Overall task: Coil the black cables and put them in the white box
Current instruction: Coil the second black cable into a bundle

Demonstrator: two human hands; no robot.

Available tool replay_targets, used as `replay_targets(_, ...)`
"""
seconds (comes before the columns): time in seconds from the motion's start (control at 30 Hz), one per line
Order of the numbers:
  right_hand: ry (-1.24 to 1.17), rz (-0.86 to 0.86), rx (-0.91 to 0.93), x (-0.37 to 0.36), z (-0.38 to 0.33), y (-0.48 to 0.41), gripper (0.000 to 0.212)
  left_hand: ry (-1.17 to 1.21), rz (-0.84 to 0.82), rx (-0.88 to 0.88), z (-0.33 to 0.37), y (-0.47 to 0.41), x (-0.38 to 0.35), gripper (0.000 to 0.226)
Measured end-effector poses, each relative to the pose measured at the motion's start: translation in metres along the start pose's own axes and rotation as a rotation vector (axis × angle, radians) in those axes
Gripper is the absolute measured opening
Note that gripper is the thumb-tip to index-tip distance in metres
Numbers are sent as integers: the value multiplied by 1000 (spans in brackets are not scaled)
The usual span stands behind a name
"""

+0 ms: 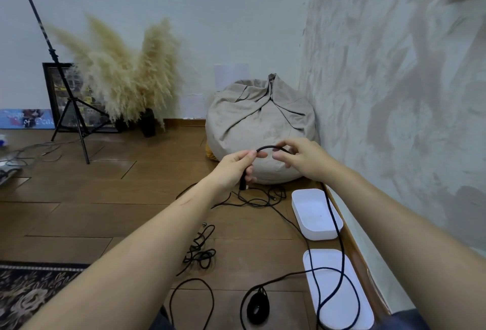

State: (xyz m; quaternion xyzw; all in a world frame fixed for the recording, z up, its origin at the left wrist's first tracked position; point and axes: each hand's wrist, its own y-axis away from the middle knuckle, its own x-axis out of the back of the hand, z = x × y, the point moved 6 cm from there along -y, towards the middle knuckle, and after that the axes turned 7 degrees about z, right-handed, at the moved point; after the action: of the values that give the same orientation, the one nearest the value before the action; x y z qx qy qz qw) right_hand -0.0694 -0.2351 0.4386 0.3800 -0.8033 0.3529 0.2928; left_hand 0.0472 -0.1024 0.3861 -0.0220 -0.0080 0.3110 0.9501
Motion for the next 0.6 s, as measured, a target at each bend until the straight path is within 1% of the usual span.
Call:
replay_targets(0.1, 4, -1, 42, -2, -4, 0, 22, 78, -73, 71, -4, 4, -9, 35)
replay_targets(0.17, 19, 20, 39, -3, -6, 0, 18, 96, -76, 95, -6, 6, -14, 35)
replay_targets(0.27, 68, 160, 0, 7, -4, -2, 18, 121, -99, 109, -7, 8, -19, 34)
replay_targets(0.3, 64, 184, -10, 10, -3, -2, 18, 132, -105, 113, -7, 8, -20, 34)
replay_targets(0.47, 50, 114, -4, 10, -2, 0, 18, 148, -54, 124, -10, 8, -20, 30)
replay_targets(0.6, 12, 149, -22, 12, 2, -2, 18, 152, -64, 147, -9, 10, -25, 30)
